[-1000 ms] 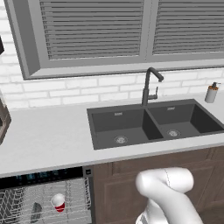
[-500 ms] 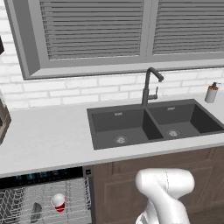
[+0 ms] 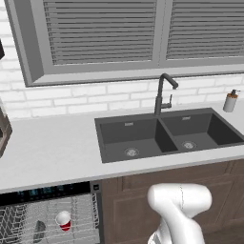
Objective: Pick up the cup and bowl from the counter, place them in the dishwasher, and close the dishwasher door.
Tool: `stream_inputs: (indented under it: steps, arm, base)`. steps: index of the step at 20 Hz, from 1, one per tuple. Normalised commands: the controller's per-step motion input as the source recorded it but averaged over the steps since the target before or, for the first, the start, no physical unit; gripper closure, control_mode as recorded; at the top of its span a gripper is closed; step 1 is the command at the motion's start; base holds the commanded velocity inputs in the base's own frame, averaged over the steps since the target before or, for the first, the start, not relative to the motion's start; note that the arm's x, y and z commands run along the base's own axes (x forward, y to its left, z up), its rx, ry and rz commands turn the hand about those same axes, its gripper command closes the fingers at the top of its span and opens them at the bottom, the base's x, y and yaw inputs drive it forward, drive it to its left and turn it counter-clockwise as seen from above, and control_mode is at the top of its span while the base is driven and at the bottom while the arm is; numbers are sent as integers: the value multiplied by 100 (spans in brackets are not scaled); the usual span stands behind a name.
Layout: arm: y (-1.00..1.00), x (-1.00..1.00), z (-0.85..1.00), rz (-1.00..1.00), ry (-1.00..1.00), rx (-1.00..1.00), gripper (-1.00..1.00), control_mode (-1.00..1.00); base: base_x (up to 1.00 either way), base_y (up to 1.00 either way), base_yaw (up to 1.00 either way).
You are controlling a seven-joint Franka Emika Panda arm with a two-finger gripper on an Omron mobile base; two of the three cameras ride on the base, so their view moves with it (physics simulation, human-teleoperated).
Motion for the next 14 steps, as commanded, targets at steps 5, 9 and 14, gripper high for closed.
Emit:
stream_inputs:
  steps: [5,9,14]
  arm:
    - [0,98,-98,17,-3,0,-100,-100]
    - [17,47,-60,25,-12,0,-100,-100]
    - [32,-2,-5,15,-4,-1,-100,-100]
  base:
    - [0,0,0]
    - [0,0,0]
    - [0,0,0]
